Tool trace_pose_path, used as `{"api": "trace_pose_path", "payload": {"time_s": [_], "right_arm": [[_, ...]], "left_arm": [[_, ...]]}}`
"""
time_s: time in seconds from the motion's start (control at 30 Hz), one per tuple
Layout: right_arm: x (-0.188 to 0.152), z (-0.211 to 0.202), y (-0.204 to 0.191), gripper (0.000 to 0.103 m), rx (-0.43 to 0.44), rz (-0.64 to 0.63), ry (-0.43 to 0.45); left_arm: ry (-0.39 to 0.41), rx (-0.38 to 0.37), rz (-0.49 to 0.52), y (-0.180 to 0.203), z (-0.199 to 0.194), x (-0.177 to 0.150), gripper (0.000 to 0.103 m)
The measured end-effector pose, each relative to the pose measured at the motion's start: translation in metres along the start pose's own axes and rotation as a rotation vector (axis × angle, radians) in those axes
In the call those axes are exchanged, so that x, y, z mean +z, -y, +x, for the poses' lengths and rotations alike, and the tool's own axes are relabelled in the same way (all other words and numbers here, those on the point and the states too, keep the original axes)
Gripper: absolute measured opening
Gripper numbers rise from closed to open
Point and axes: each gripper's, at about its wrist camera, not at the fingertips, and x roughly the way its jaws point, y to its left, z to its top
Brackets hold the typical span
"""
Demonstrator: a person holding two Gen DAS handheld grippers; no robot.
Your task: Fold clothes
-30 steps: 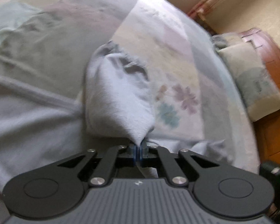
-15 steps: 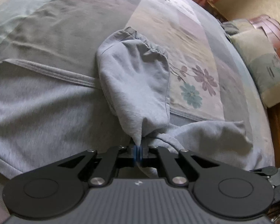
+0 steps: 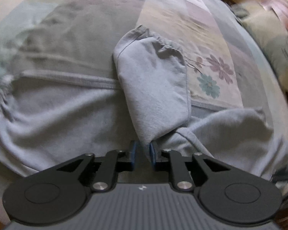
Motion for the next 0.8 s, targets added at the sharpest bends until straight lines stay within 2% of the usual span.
{"api": "trace_pose_path", "payload": {"time_s": [0.07,0.17,0.2,0.27,0.3,0.37,0.47,0.57,0.67,0.8], "right_arm": [[0.008,-0.016,0.009,0.051,-0.005,0.055,0.074],[0.025,-0.038,0.025,0.051,-0.082,0.092,0.18],[0.033,-0.044,0.03,0.05,-0.11,0.09,0.214],[0.05,-0.052,0.041,0.047,-0.169,0.076,0.272],[0.06,-0.055,0.048,0.04,-0.2,0.059,0.292],[0.08,-0.053,0.058,0.037,-0.244,0.023,0.319],[0.099,-0.044,0.073,0.033,-0.256,0.005,0.343],[0.105,-0.033,0.083,0.032,-0.246,0.005,0.322],[0.095,-0.02,0.078,0.032,-0.21,-0.006,0.272],[0.065,-0.012,0.078,0.032,-0.178,0.048,0.226]], "left_arm": [[-0.002,0.037,0.07,0.008,-0.01,0.006,0.02],[0.024,0.042,0.118,0.021,-0.02,0.02,0.025],[0.039,0.022,0.123,0.027,-0.02,0.027,0.034],[0.061,-0.037,0.134,0.041,-0.014,0.041,0.044],[0.068,-0.069,0.147,0.05,-0.007,0.049,0.044],[0.067,-0.132,0.167,0.071,0.013,0.067,0.044],[0.045,-0.232,0.212,0.109,0.048,0.095,0.044],[0.017,-0.293,0.25,0.143,0.076,0.114,0.044],[-0.071,-0.407,0.233,0.164,0.099,0.128,0.045],[-0.195,-0.537,0.245,0.191,0.131,0.13,0.047]]}}
